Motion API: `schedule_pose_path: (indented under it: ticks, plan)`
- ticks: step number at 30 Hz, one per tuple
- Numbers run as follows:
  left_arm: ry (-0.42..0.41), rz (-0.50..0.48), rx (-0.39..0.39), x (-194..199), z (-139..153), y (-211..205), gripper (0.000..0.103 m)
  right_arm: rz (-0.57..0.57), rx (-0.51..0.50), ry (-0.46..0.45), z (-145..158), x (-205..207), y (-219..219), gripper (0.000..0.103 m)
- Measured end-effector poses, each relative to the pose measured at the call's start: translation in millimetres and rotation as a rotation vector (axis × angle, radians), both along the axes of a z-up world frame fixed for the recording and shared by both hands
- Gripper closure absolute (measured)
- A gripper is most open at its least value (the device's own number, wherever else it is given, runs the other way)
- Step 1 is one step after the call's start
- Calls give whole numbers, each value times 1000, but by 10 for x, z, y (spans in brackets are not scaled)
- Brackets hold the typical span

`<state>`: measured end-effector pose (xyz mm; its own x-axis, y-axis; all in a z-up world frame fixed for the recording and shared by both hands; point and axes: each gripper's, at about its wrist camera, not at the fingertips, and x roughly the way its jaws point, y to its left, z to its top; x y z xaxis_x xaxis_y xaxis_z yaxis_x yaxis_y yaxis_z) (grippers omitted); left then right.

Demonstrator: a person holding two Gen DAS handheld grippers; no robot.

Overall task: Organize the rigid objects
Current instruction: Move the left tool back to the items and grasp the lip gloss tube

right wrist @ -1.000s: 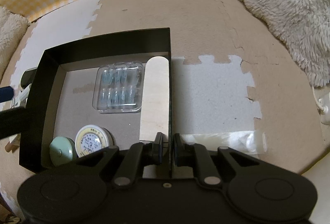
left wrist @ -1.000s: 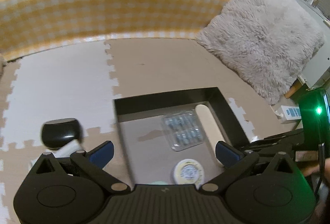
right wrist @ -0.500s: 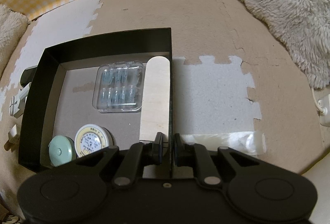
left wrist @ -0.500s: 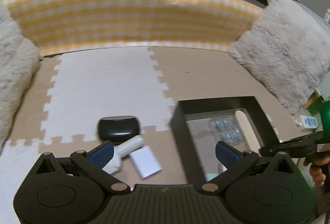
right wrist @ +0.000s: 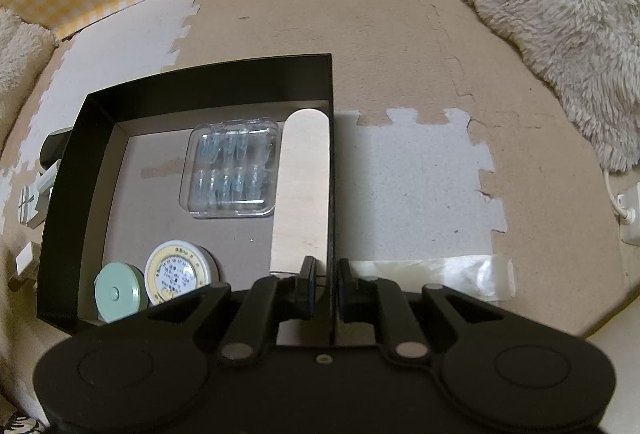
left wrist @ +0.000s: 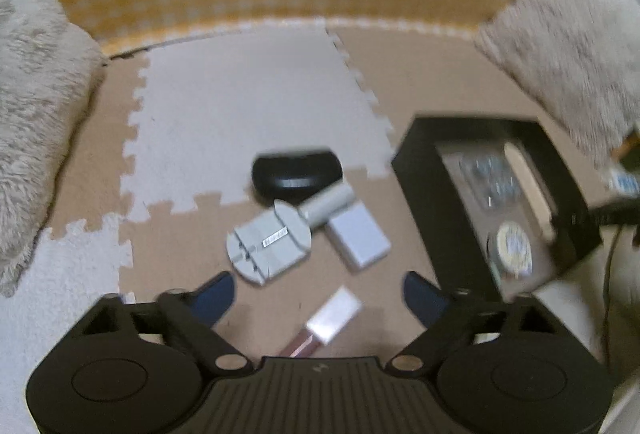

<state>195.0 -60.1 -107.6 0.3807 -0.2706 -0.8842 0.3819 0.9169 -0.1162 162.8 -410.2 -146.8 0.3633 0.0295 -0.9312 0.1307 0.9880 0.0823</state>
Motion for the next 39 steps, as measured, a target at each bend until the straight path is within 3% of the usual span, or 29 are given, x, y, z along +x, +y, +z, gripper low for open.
schedule_pose_path:
  ticks: [6,14,18,27,35,39]
  plan:
    - [32,-110,55,-78,-176,-75,42,-6,6,1,-1,2,-13,92]
    - [34,-189,103,-132,-291,-189,48,-1,-2,1,0,6,-2,93]
    - [31,-201,124,-122,-325,-184,48,-11,-9,-4,5,-10,-15,99]
    - [25,-232,150,-104,-390,-223,58,7,-42,-16,52,-31,29,100]
    - [14,-248,165,-41,-499,-279,58,9,-56,-37,101,-46,46,100]
    - [40,-253,141,-24,-524,-273,74,11,-59,-38,101,-46,52,100]
